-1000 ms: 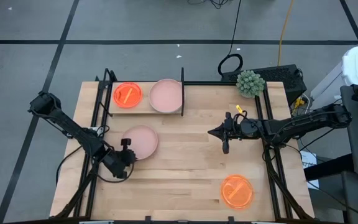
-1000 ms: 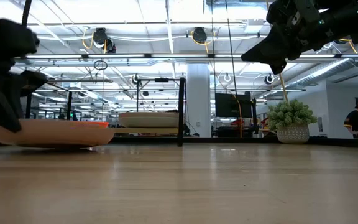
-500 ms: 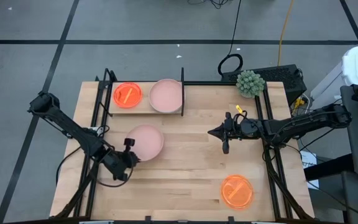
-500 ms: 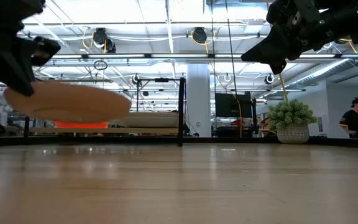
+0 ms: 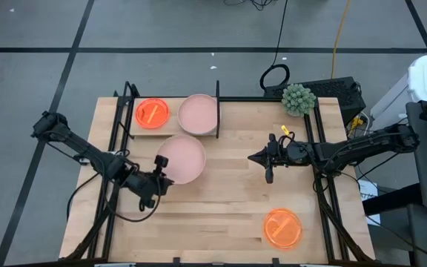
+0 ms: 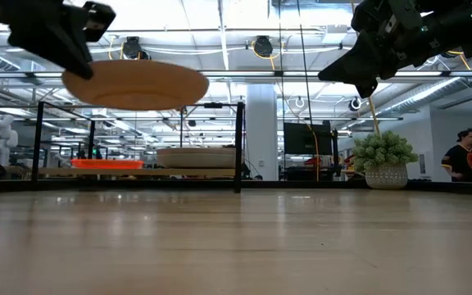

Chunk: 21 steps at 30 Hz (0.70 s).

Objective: Place and stack plates onto a shelf
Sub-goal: Stack the pink plate on top of the pink plate on the shelf

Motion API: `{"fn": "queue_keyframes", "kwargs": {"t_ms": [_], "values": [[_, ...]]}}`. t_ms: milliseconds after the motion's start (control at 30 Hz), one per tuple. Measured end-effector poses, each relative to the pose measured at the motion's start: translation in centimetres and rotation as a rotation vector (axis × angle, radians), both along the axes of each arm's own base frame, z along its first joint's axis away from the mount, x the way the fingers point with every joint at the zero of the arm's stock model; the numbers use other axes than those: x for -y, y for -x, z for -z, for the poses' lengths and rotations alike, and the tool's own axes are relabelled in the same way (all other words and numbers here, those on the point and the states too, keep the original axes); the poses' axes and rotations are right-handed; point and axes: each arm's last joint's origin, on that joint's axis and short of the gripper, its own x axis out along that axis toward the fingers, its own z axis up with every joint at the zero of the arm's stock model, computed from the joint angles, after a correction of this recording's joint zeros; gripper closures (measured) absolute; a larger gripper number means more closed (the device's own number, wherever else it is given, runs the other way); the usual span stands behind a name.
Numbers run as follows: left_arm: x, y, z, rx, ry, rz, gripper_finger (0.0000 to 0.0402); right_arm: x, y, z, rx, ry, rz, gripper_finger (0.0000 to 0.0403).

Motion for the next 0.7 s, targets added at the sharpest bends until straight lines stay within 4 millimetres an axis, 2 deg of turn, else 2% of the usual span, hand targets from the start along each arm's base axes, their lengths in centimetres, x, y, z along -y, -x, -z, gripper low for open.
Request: {"fn": "queue_keyframes", "kwargs": {"t_ms": [167,333,700], "values": [[-1.0,-0.8,-1.8,0.013,-0.054,0.020,0.0391,0.0,0.0,0.0,-0.001,0.007,-0.002,0.0403],[-2.5,-1.6,-2.6,0.009,-0.110,0.035,0.0391,0.0,0.0,0.0,-0.001,0.008,-0.002,0.0403],[-7.5,-2.5,-2.9,-0.045,-0.148,-0.034,0.0391,0.0,0.0,0.1,-0.014,0.009,-0.002,0.0403]]}}
